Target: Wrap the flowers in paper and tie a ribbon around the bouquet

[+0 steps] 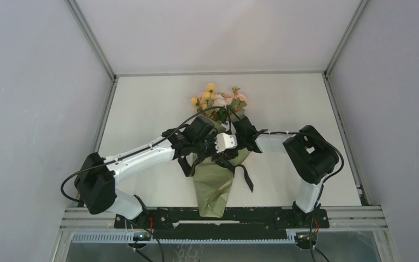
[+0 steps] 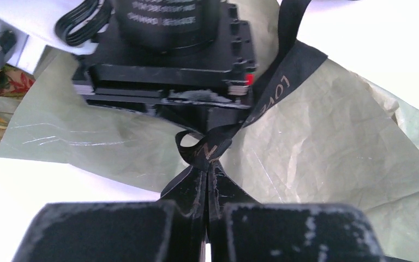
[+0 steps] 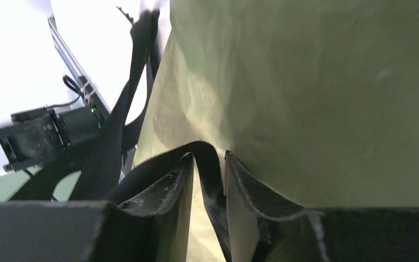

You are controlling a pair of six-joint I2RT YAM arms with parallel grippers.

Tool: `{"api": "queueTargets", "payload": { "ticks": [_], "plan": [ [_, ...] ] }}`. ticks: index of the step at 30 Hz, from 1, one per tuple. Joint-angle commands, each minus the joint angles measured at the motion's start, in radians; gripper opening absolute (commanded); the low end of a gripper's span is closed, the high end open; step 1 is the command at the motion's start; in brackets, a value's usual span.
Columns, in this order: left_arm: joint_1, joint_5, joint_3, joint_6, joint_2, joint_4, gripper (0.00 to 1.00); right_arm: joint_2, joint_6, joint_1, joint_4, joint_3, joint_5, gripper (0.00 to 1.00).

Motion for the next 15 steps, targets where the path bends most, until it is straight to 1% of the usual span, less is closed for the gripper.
{"api": "queueTargets", "payload": {
  "ticks": [1,5,10,13,15],
  "plan": [
    [0.012,-0.024,0.045,-0.042,0.008,0.055,0.0,-0.093,-0.089,-0.009,-0.074,-0.013,-0.047,0.39],
    [0.019,-0.017,0.04,-0.063,0.013,0.07,0.0,-0.104,-0.097,-0.039,-0.081,-0.012,-0.078,0.47],
    [0.021,-0.004,0.027,-0.064,0.009,0.072,0.0,-0.133,-0.105,-0.089,-0.113,-0.008,-0.071,0.61],
    [0.021,0.003,0.022,-0.068,0.008,0.072,0.0,-0.158,-0.112,-0.113,-0.136,0.001,-0.054,0.63],
    [0.02,0.009,0.023,-0.073,0.005,0.072,0.0,-0.167,-0.112,-0.118,-0.147,0.002,-0.025,0.6]
  ]
}}
